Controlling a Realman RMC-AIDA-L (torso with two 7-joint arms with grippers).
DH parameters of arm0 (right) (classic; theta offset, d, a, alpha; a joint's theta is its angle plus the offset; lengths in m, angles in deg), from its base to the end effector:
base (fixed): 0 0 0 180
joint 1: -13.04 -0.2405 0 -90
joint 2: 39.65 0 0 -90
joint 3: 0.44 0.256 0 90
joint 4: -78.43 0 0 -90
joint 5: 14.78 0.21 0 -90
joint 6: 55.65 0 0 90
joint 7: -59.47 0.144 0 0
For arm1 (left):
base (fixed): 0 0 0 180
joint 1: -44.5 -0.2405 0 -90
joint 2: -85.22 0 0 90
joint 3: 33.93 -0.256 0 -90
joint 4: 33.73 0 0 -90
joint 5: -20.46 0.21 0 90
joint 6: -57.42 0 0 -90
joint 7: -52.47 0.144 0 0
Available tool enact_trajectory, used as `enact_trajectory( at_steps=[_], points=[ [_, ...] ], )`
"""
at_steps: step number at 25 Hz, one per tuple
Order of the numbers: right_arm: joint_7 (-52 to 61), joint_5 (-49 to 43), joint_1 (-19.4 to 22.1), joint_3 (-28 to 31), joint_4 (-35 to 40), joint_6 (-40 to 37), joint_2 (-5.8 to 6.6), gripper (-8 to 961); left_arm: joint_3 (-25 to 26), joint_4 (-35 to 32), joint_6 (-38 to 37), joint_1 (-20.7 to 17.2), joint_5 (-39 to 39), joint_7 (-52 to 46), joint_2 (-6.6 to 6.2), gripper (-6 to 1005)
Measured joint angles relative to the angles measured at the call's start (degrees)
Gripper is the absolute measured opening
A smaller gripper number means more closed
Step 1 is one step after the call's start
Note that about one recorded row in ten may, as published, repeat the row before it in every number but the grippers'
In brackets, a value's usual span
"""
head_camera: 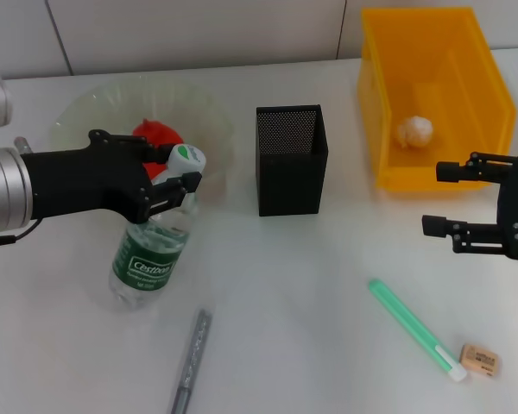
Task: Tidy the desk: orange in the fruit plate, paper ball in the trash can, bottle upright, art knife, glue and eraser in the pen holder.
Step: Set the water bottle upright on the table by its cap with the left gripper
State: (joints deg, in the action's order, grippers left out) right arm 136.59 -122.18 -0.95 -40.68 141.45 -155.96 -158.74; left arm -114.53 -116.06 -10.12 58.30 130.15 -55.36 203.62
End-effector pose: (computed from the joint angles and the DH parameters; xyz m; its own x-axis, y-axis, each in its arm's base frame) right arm 0.2834 0.2735 0.0774 0.8730 -0.1363 -0.4683 -0.3227 -0.8813 -0.3451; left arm -0.1839 0.3270 0.0089 0.9289 0.2190 0.2986 0.3252 -0.8682 -0.3748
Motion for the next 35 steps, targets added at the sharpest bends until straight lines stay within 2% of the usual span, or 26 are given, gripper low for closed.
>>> enact_trajectory(
  at_steps=[11,23,35],
  points=[
    [0.5,-0.1,-0.4,0.2,0.3,0.0,0.00,739,1.4,0.4,-0.8,-1.2,-3.1,3.3,-0.02,436],
    [0.7,-0.3,-0.4,0.1,0.1,0.0,-0.09,739,4.2,5.6,-1.0,-1.2,-8.3,9.3,-0.02,433],
    [1.0,-0.3,-0.4,0.1,0.0,0.0,-0.09,739,6.5,6.4,-3.5,-2.2,-11.1,12.8,-0.04,433]
  ],
)
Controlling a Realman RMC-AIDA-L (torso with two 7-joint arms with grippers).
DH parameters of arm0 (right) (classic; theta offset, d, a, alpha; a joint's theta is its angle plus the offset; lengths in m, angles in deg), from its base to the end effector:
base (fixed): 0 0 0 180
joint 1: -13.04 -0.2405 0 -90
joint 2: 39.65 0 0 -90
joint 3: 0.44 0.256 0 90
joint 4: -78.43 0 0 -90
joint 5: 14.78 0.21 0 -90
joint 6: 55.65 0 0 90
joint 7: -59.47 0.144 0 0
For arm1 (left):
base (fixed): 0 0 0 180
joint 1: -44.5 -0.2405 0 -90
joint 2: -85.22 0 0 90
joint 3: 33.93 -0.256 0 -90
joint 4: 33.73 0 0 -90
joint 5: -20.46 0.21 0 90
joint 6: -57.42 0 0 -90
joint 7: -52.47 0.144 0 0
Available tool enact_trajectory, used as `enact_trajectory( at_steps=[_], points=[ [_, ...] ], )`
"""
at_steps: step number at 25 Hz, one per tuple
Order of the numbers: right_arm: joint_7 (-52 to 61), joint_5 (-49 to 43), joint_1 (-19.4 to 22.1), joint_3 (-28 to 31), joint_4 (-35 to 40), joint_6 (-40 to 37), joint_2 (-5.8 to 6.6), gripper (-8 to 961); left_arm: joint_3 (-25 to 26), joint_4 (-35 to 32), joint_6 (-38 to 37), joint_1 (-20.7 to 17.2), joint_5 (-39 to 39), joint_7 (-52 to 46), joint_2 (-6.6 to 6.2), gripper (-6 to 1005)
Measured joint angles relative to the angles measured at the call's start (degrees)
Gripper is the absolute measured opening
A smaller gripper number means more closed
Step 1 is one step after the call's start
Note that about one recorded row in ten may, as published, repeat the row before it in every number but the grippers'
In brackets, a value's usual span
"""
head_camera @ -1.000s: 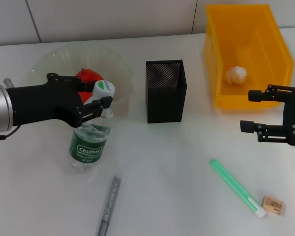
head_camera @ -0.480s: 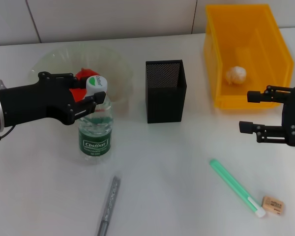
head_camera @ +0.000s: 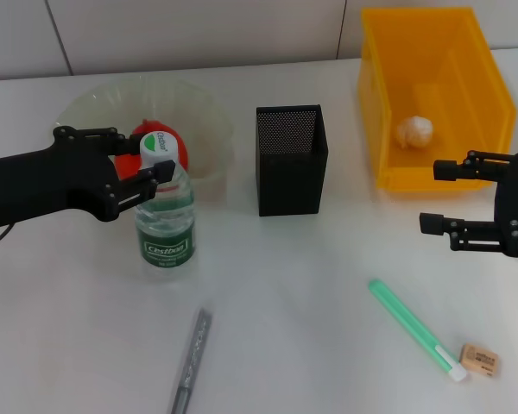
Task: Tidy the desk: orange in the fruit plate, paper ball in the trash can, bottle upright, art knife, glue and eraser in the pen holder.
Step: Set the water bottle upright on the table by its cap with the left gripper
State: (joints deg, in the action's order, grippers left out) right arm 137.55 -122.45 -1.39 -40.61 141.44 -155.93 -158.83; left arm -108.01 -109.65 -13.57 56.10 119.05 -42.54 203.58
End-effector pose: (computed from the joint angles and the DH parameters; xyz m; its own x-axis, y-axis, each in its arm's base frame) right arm 0.2817 0.2754 0.0767 0.8690 -0.1476 -0.4722 -0.3324 -0.8811 -0.3363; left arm -0.2078 0.3201 0.0249 0.8915 0.1657 0.4216 0.3376 -0.8636 -0.3745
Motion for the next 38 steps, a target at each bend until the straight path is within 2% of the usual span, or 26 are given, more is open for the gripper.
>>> enact_trajectory(
  at_steps=[16,32,38],
  points=[
    [0.5,0.0,-0.1,-0.1,0.1,0.0,0.00,739,1.1,0.7,-1.3,-0.7,-1.0,1.5,0.07,432],
    [1.2,0.0,-0.6,-0.6,0.0,0.3,0.00,739,4.2,4.6,-2.1,-0.7,-3.3,5.0,-0.02,433],
    [1.2,-0.1,-0.7,-0.7,0.0,0.5,0.00,739,4.4,4.7,-2.1,-0.7,-3.3,5.3,0.01,466]
  ],
)
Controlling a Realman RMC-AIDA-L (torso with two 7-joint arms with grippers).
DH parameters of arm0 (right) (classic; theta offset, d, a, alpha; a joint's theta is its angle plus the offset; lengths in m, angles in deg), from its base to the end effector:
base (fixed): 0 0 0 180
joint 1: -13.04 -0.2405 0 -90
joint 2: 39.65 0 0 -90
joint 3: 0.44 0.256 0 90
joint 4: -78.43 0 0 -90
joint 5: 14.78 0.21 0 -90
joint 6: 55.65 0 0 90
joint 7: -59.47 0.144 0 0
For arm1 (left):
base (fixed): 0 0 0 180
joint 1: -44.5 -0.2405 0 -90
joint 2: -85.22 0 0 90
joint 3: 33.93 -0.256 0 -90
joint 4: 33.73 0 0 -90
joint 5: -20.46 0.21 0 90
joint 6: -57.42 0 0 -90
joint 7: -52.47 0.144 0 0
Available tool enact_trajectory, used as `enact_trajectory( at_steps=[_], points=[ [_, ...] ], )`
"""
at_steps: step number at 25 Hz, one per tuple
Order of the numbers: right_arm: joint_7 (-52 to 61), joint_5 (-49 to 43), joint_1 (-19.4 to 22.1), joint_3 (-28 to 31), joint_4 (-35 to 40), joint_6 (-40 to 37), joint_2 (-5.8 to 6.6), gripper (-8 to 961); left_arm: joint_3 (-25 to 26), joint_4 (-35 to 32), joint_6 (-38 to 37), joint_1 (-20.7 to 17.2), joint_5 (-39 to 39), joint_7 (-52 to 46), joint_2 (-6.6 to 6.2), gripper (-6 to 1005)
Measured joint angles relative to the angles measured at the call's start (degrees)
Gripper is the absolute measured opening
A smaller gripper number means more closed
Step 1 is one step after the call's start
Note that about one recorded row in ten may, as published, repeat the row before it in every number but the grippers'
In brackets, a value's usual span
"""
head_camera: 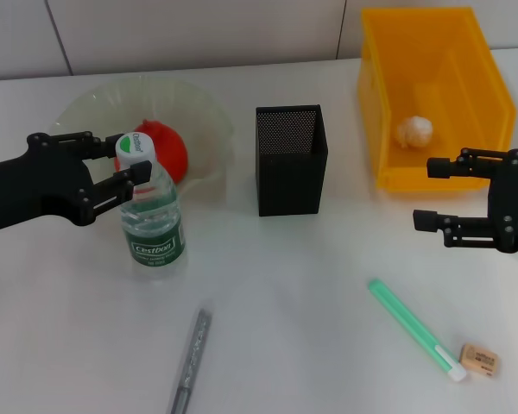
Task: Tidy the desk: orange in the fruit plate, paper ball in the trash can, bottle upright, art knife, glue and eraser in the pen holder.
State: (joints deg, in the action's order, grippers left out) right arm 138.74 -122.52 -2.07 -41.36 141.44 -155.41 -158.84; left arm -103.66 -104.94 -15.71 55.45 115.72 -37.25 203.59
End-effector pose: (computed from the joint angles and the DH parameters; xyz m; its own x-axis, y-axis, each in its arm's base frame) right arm 0.2779 0.2797 0.0746 0.8672 -0.1568 -0.4727 -0.3368 -0.8839 -0.3246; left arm -0.2286 0.3165 0.0328 0.8677 0.1672 0.4682 0.3706 -0.8452 -0.3851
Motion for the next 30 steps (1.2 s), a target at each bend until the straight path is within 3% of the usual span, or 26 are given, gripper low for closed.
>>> enact_trajectory(
  at_steps=[23,30],
  points=[
    [0.1,0.0,-0.1,0.0,0.0,0.0,0.00,739,2.0,3.0,-1.4,0.7,0.0,2.6,0.08,593],
    [0.1,0.0,-0.1,0.0,0.0,0.0,0.00,739,2.4,3.1,-2.8,0.7,-1.4,3.4,-0.04,711]
  ],
)
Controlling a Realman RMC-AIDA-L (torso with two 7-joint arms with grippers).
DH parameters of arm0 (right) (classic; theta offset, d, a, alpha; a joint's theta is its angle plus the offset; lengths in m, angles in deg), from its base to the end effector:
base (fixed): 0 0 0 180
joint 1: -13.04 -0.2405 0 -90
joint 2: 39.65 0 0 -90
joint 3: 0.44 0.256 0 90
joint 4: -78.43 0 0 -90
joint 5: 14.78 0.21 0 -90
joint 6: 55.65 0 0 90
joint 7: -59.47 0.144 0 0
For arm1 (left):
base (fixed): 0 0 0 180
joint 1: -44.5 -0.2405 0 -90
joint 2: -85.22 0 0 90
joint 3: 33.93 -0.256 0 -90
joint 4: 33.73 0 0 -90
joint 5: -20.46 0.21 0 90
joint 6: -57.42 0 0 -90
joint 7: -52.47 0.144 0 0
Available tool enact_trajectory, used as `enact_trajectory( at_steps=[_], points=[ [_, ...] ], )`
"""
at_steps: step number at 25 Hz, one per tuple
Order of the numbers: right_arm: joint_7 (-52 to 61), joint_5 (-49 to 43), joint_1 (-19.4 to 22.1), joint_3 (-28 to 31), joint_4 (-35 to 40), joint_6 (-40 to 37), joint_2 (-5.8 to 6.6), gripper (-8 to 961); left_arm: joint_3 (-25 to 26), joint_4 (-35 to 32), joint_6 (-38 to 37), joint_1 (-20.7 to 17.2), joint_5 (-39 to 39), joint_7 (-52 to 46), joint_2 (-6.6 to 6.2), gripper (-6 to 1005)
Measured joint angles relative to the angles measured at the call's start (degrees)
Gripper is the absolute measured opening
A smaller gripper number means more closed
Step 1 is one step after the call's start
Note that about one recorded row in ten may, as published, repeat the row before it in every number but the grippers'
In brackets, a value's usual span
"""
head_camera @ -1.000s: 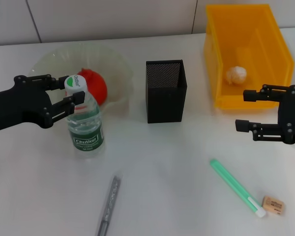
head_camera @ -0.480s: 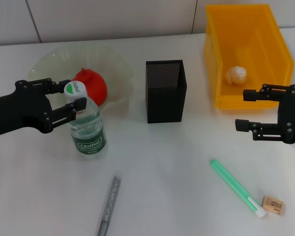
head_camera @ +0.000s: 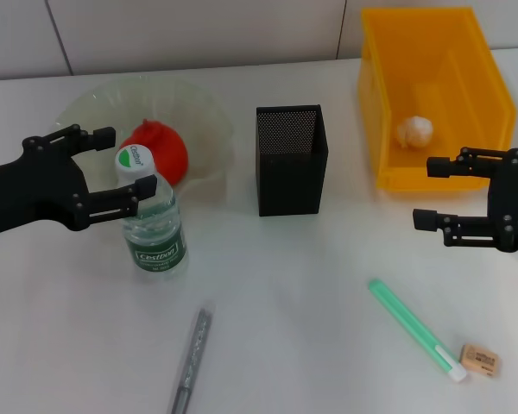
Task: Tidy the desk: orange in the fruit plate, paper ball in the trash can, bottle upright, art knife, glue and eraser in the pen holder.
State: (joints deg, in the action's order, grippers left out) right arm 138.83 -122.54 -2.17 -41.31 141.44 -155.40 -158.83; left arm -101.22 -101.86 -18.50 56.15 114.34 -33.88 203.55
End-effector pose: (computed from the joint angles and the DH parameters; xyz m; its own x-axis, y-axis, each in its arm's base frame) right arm 0.2776 0.2802 0.0748 0.8670 -0.1569 -0.4730 -0.3371 -0.8838 -0.3246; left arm -0.2348 0.3142 0.0345 0.8598 0.1504 0.4880 0.3611 -0.8548 -0.3727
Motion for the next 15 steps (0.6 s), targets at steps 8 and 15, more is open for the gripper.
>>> enact_trajectory(
  at_steps=[8,15],
  points=[
    [0.0,0.0,0.0,0.0,0.0,0.0,-0.08,738,2.4,0.1,-4.4,0.5,-2.1,0.7,-0.02,849],
    [0.0,0.0,0.0,0.0,0.0,0.0,-0.09,738,8.5,3.0,-13.9,0.6,-11.1,3.3,-0.04,866]
  ],
)
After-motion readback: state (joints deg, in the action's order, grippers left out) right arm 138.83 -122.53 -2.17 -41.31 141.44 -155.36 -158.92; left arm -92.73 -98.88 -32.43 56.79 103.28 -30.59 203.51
